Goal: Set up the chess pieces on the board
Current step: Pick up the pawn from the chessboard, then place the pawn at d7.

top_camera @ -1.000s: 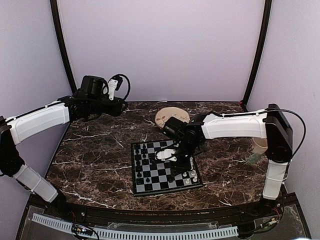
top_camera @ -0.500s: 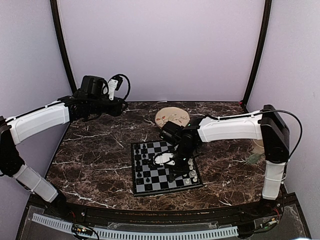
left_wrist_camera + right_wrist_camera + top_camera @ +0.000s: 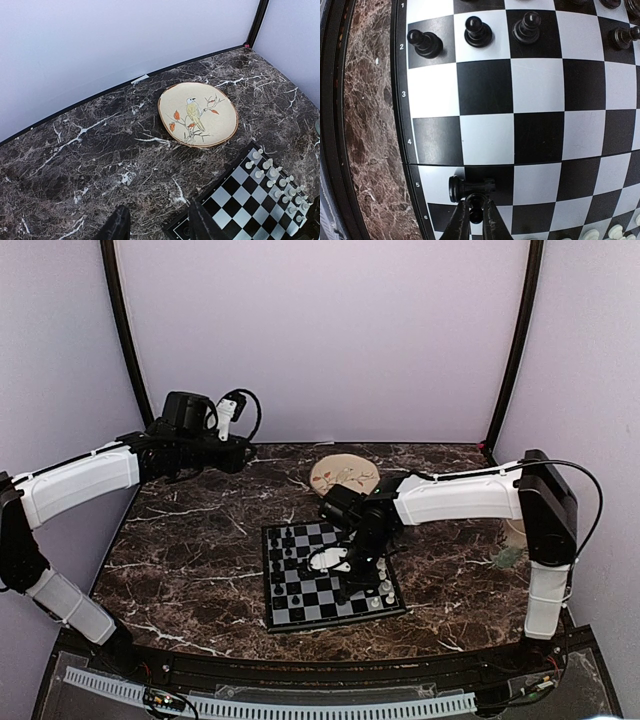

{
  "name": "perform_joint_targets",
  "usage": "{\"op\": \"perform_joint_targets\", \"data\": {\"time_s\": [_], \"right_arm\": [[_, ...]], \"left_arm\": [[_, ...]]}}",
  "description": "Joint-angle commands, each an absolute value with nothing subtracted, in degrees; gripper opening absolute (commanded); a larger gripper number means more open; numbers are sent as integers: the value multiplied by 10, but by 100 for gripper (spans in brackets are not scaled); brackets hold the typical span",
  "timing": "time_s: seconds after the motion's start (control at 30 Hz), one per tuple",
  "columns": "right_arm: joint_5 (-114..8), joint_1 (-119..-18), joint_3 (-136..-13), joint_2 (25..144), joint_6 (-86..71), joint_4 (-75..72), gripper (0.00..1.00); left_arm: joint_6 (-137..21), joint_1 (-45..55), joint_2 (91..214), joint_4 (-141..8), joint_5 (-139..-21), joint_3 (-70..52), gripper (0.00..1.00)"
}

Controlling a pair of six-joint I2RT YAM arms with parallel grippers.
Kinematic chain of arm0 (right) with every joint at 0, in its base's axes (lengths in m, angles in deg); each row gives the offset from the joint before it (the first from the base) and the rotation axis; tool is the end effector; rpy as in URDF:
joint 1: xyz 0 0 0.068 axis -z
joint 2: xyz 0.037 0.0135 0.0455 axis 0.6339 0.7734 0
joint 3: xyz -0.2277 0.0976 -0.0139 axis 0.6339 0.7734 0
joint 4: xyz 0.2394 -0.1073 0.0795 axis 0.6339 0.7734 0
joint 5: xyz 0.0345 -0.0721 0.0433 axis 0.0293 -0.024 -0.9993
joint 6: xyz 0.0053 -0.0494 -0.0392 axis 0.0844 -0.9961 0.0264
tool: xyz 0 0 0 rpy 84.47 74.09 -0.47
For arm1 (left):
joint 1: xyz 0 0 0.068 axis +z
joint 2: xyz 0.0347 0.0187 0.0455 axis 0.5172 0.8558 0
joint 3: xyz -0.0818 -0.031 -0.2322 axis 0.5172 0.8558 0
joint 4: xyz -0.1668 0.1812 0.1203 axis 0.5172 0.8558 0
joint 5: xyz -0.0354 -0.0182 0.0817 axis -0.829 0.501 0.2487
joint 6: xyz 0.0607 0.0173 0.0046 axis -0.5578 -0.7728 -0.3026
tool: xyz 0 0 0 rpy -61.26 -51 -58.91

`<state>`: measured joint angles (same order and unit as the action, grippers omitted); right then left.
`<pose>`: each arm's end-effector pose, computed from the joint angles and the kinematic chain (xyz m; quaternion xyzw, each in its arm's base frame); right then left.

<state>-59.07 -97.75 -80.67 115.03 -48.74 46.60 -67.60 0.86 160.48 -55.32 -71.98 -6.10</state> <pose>0.1925 0.3343 0.1388 -0.7241 0.6731 0.1327 0.0710 0.3203 -0.1872 0.2954 0.2041 0.8108 -0.1545 0.5264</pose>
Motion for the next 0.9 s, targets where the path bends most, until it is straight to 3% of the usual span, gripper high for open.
{"op": "perform_joint_targets", "data": {"time_s": [0.0,0.57,0.87], "right_arm": [[-570,-983,-812,1163,-485,468,9],[-520,-980,-901,1212,-467,445,5],[-569,-981,-1001,1274,-461,469,5]], "left_arm": [[-676,8,1606,-548,-728,-61,42],[-675,8,1605,-546,-731,-62,42],[-676,7,1603,-547,-731,-62,42]]}}
